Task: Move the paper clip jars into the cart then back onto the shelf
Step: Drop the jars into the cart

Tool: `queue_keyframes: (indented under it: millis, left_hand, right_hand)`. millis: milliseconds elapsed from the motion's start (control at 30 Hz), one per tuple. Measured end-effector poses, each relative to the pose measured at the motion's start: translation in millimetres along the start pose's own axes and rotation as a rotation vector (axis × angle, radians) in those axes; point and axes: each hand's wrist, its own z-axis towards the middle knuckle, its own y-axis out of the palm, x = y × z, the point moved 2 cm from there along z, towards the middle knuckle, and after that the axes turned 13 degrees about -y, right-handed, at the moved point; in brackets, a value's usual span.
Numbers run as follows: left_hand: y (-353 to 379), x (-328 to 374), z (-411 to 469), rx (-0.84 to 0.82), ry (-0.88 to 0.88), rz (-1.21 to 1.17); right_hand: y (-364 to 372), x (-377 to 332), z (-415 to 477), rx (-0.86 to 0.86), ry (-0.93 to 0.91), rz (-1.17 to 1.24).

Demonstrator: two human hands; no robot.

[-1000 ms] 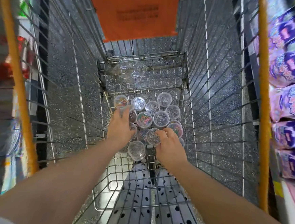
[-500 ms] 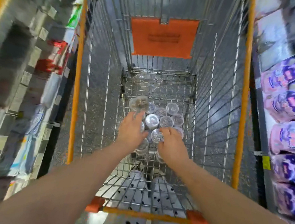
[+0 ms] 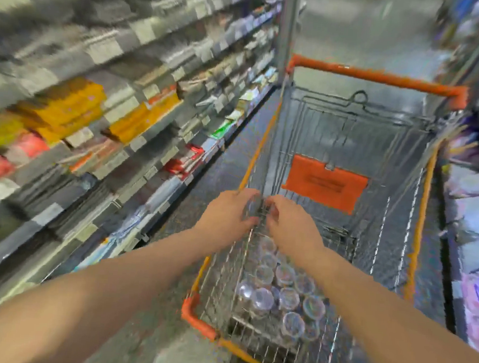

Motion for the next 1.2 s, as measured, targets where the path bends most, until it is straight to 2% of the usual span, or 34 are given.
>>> queue_keyframes:
  millis: [200,400,700,933,1200]
  left_hand:
    - [-139.4,-61.1,-57.7,0.222,-0.054,0.013]
    - [-276.9,-146.7,-165.7,0.471,-0.141,0.066]
    - [-444.1,-275.3,-319.2,0.699,-0.331,0.318]
    - [-540.1,-352.1,-380.7,0.853,-0.552,0.393]
    - [-628.7,-437.0,-410.6,1.03,-0.665,0.465]
  right_hand:
    - [-16.5,-131.7,58.6,-0.001,-0.271,-0.002]
    - [-3.1,-324.1,95.7,0.025,-0.603,0.041]
    - [44.0,-572.3,131.4,0.049,-0.876,0.163]
    - [68.6,-712.7,169.6,0.032,-1.059,0.226]
    - [98.6,-843.3,229.4,0.027,-1.306,0.244]
